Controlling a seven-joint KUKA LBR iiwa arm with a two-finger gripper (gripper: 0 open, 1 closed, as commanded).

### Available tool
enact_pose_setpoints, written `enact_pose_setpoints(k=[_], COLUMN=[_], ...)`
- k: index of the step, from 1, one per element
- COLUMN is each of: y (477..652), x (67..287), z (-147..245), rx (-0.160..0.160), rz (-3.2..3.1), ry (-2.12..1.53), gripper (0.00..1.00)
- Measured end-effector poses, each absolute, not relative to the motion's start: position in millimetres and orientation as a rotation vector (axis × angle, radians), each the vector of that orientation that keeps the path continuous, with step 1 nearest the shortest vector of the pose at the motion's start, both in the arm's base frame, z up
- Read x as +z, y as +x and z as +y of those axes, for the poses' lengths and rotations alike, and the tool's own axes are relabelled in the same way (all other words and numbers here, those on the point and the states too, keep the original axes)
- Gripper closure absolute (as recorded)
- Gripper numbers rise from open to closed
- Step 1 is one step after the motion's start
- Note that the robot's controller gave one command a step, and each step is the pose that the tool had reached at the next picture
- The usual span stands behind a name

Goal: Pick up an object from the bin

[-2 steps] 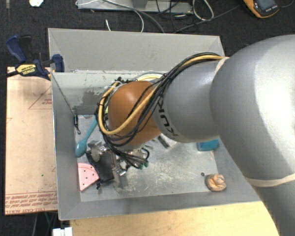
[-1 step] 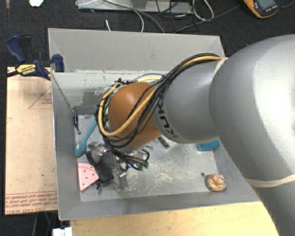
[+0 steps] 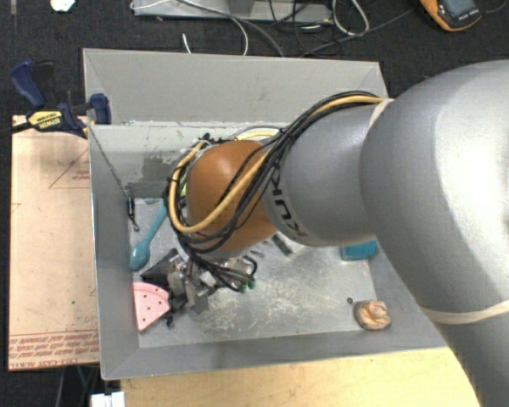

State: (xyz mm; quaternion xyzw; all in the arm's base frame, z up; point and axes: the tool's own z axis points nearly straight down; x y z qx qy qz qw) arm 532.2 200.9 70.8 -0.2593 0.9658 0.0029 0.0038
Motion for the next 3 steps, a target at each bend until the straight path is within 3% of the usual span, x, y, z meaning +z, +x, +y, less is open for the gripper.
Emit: enact_pose_setpoints(k=[1, 2, 3], y=[532.2, 530.7, 530.3], x=[71.1, 96.6, 146.7], z=[200.9, 200.9, 200.9], rx=[0.009, 0.009, 0.009], rz=[3.027, 3.031, 3.034], ry=[-0.812, -0.812, -0.812], gripper=[1.0, 1.0, 1.0])
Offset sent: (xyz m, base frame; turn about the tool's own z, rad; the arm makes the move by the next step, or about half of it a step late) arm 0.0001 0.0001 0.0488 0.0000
